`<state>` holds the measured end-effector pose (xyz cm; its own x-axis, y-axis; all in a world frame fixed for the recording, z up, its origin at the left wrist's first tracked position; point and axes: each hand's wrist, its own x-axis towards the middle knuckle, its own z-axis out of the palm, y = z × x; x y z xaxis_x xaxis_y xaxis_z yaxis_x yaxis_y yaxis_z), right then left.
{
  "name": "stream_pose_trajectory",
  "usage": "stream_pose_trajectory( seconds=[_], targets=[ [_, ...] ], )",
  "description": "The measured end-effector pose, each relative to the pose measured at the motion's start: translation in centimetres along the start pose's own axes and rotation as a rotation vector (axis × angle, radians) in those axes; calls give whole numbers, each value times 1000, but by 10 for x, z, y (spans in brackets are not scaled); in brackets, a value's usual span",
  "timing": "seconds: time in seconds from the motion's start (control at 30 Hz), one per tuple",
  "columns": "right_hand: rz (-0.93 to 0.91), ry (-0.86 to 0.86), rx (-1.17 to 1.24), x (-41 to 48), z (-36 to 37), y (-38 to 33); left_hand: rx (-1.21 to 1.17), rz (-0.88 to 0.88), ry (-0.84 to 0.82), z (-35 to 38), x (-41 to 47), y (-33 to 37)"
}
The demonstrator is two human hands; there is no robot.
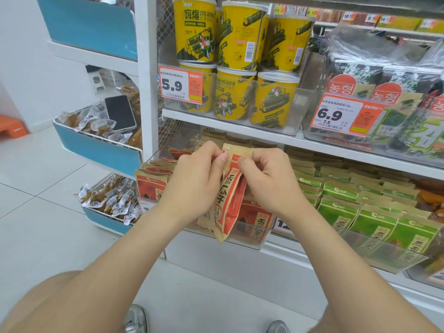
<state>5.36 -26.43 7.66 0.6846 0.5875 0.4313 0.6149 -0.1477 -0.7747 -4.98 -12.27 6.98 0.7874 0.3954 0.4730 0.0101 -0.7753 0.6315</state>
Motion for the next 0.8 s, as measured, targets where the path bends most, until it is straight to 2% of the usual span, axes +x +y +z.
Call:
stream_pose_trajectory(
  seconds=[0.17, 0.3, 0.53, 0.67, 0.8],
  targets=[
    [-13, 6, -20, 2, 1, 3, -81, -48, -10, -3, 0, 4],
    [-117, 71, -118, 0, 2, 3, -152, -112, -31, -10, 1, 8],
    [-282, 228, -206, -3, 8, -3, -71, -186, -58, -20, 0, 11],
    [-280, 182, -134, -2, 8, -4, 6, -147, -12, -16, 0, 11],
    [-166, 23, -29, -3, 4, -7, 7, -160, -15, -17, 3, 1]
  ],
)
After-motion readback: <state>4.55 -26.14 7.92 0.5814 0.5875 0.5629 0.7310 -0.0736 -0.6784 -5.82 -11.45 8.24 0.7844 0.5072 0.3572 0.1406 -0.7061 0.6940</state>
